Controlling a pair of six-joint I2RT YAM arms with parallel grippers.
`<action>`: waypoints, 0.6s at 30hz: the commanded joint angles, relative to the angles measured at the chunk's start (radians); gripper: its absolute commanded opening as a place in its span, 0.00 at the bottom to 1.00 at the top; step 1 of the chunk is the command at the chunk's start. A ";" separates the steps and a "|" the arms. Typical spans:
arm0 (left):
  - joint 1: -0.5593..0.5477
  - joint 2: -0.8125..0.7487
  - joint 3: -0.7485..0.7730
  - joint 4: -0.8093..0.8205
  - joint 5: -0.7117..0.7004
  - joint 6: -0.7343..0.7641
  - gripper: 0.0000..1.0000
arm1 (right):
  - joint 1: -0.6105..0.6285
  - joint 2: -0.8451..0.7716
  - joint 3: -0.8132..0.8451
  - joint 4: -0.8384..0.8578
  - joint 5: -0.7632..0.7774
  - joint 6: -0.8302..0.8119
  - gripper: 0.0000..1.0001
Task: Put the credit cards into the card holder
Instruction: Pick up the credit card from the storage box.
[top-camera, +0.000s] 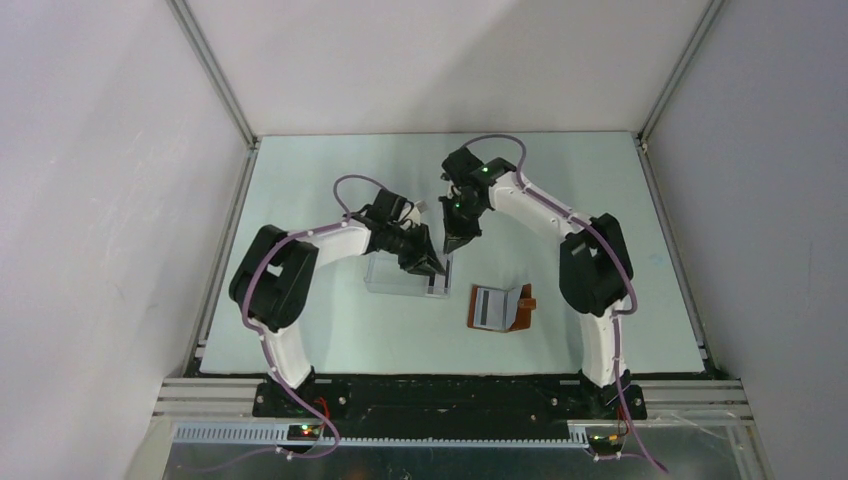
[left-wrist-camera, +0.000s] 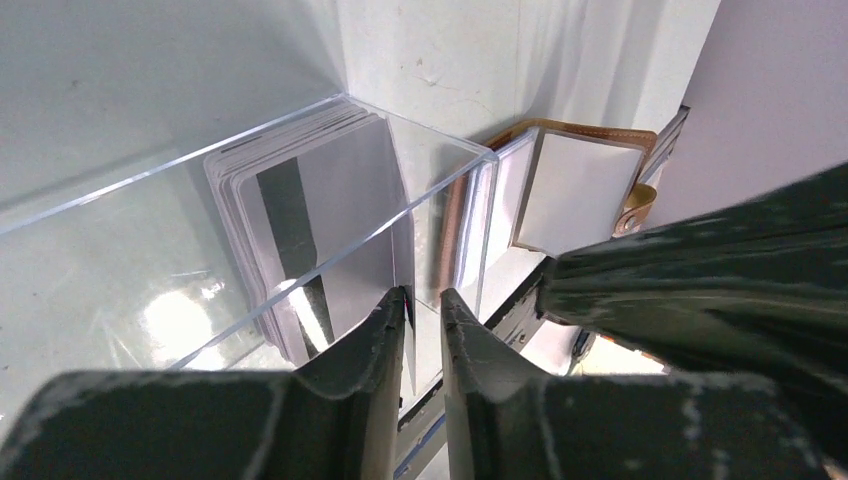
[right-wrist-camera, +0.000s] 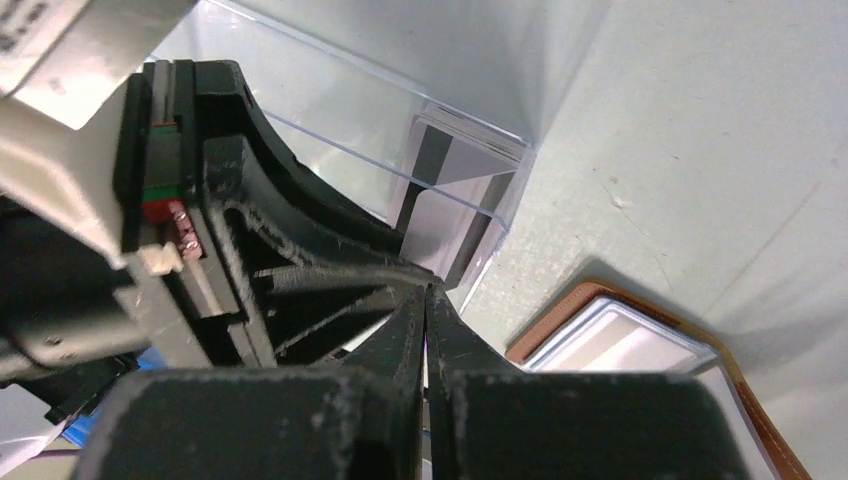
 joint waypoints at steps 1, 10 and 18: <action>-0.011 0.002 0.009 0.009 -0.041 -0.020 0.20 | -0.022 -0.081 0.029 -0.029 0.012 -0.015 0.00; -0.008 -0.146 -0.029 0.003 -0.158 -0.026 0.00 | -0.042 -0.193 -0.019 0.002 -0.047 -0.024 0.34; -0.007 -0.399 -0.050 -0.004 -0.235 -0.035 0.00 | -0.094 -0.388 -0.132 0.094 -0.193 -0.004 0.73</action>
